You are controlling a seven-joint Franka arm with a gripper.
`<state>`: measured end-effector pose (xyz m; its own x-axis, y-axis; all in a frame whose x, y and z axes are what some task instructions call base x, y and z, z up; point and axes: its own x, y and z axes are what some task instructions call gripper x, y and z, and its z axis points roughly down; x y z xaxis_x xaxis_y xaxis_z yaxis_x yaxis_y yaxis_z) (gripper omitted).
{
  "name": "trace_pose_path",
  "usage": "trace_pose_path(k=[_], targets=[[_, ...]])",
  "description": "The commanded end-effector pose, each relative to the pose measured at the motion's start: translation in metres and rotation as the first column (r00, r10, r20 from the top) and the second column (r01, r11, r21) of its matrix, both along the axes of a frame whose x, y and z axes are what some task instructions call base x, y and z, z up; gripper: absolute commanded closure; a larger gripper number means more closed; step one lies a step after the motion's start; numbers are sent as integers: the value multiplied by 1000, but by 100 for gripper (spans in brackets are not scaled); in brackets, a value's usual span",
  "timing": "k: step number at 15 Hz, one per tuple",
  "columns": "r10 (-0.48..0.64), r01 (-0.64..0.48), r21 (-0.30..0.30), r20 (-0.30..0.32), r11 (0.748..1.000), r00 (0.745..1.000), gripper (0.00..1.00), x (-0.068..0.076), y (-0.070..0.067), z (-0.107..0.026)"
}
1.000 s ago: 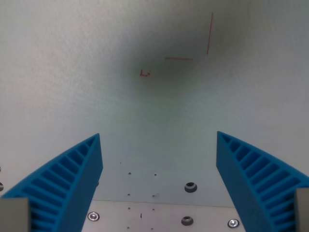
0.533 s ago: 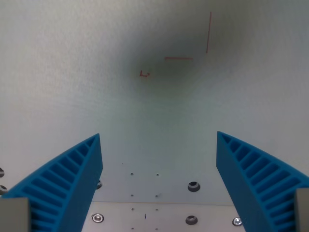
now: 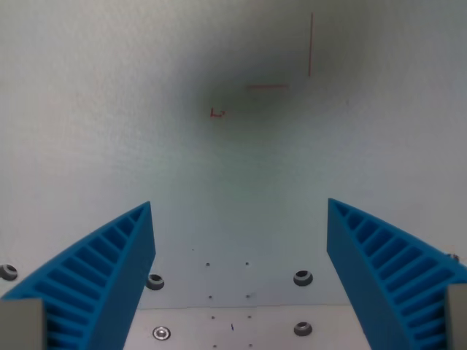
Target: Rotate around gripper positive z
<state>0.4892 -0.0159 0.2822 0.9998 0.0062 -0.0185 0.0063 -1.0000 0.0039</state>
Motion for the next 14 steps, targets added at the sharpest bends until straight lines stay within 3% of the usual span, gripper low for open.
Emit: trace_pose_path(k=[1, 14], targets=[[-131, 131, -2, 5, 991, 991, 0, 0, 0, 2], [-279, 279, -4, 6, 960, 960, 0, 0, 0, 2]])
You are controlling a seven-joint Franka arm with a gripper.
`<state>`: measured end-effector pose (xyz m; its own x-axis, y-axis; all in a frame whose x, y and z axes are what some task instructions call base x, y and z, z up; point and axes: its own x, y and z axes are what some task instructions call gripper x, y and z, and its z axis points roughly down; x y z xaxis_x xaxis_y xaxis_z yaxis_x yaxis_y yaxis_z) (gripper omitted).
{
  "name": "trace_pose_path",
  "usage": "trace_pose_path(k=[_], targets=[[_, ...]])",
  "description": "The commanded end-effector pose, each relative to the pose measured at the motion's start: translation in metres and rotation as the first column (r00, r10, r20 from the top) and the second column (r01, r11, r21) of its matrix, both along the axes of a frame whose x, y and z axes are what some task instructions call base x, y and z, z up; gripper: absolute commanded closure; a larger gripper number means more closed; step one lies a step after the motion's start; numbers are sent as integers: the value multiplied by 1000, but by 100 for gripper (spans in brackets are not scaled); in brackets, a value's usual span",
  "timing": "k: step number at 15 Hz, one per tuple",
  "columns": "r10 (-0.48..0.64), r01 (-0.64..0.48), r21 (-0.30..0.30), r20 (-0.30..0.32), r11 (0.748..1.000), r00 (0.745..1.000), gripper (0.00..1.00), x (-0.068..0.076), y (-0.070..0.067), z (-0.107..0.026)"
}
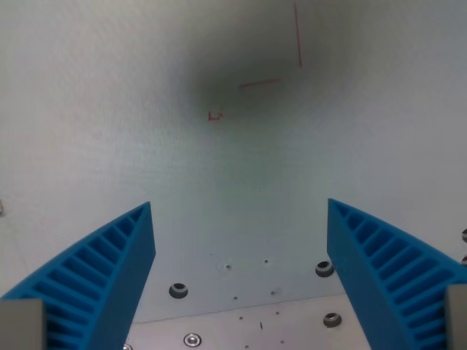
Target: Rotate around gripper positive z
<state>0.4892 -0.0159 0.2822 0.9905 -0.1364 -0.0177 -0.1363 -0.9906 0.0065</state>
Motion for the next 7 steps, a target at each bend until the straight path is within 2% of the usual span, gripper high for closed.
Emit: trace_pose_path(k=[1, 7], targets=[[-151, 151, -2, 5, 989, 989, 0, 0, 0, 2], [-220, 220, -3, 6, 976, 976, 0, 0, 0, 2]])
